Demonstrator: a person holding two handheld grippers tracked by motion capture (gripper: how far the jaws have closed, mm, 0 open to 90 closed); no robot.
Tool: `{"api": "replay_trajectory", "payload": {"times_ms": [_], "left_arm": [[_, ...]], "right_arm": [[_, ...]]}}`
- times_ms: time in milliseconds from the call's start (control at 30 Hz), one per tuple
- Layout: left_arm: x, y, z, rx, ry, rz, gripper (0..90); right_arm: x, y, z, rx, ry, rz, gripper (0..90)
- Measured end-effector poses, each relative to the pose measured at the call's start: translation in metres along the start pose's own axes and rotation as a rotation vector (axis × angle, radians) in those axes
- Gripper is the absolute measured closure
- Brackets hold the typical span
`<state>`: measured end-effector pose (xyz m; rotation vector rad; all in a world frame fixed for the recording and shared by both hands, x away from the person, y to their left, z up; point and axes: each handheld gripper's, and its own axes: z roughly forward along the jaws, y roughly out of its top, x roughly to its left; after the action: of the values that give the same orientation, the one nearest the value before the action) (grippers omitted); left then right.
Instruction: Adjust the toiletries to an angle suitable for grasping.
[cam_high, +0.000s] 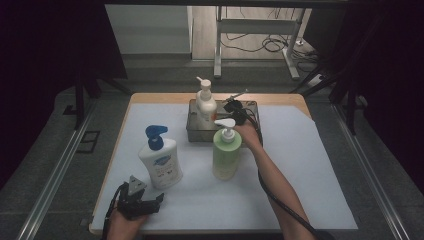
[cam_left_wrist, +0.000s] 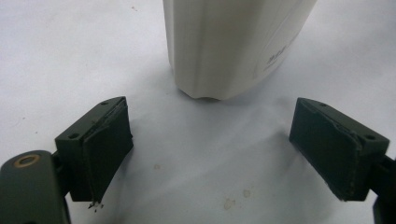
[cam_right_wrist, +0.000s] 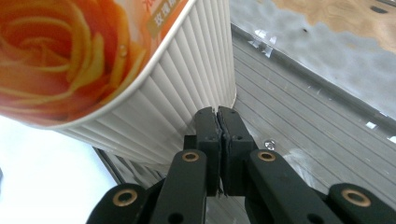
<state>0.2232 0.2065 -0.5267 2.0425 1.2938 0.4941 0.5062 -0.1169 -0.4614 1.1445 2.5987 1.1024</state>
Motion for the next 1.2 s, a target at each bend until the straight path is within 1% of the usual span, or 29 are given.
{"api": "replay_trajectory", "payload": {"times_ms": [333, 400, 567, 733, 900, 1200], "left_arm": [[0.000, 0.000, 0.000, 0.000, 0.000, 0.000, 12.5], [0.000, 0.000, 0.000, 0.000, 0.000, 0.000, 12.5], [0.000, 0.000, 0.000, -0.001, 0.000, 0.000, 12.5], [0.000, 0.000, 0.000, -0.001, 0.000, 0.000, 12.5], [0.000, 0.000, 0.000, 0.000, 0.000, 0.000, 12.5], [0.000, 0.000, 0.000, 0.000, 0.000, 0.000, 12.5]], "right_arm": [[0.007, 0.005, 0.006, 0.008, 0.012, -0.013, 87.7], [0.008, 0.006, 0.007, 0.014, 0.017, -0.008, 87.8], [0.010, 0.010, 0.010, 0.009, 0.013, -0.019, 87.9], [0.012, 0.013, 0.013, 0.016, 0.016, -0.013, 87.8], [0.012, 0.016, 0.018, 0.028, 0.001, -0.012, 87.9], [0.019, 0.019, 0.022, 0.039, 0.020, -0.017, 88.2]]}}
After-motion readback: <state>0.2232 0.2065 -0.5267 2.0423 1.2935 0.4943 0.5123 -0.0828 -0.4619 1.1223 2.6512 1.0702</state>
